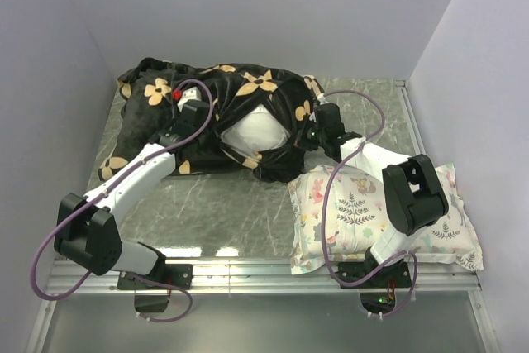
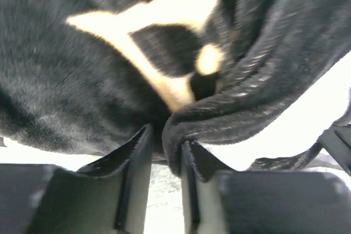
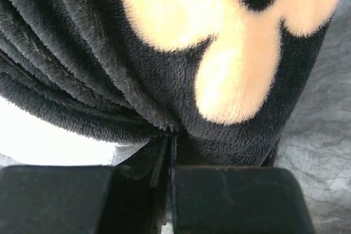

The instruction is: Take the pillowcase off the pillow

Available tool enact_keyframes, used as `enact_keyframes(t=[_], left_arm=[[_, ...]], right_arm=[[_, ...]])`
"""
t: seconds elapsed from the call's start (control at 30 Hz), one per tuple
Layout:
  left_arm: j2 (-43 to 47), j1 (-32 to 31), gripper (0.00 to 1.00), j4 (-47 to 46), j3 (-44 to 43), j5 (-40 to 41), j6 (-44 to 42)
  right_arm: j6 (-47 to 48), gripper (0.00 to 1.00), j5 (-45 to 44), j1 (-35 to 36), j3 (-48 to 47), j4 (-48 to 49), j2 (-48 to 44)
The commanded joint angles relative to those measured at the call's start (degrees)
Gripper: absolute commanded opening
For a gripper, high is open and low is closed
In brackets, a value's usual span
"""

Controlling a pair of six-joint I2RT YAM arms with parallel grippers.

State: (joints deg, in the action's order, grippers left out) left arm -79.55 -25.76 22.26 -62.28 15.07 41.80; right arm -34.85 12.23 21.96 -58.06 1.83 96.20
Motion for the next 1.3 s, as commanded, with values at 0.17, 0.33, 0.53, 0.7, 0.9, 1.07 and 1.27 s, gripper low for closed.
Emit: enact_keyframes(t=[0.17,0.33,0.53,0.7,0.9,1.07,1.27], left_arm=[[-0.43,-3.07,0.46,3.84,-9.96,3.92,-4.53],[-2.19,-4.65,0.51,5.16,-14.18,3.56,-5.5],[-2.72,-8.95,0.58,6.56,-19.01,4.88,-6.82],[-3.77,-12.91,0.62,7.27,-22.7,5.06,-7.44],[-9.47,-18.8,0.64,6.92,-27.09,5.06,-7.26],[-15.19,-20.82,0.74,6.65,-28.16,8.12,-2.35],[-23.62,-20.74,0.86,8.76,-28.33,16.37,3.45]], right_arm=[[2.59,0.0,-4.41,1.25,1.11,-4.11,0.65],[2.86,0.0,-4.93,1.33,0.85,-5.08,-0.49],[2.86,0.0,-5.02,1.42,0.58,-5.52,-1.28],[2.95,0.0,-5.29,1.6,0.67,-5.6,-1.46],[2.68,0.0,-5.64,1.69,0.58,-5.87,-2.07],[2.77,0.0,-5.99,1.51,0.58,-6.31,-2.51],[3.03,0.0,-6.34,1.69,1.11,-6.66,-3.3]])
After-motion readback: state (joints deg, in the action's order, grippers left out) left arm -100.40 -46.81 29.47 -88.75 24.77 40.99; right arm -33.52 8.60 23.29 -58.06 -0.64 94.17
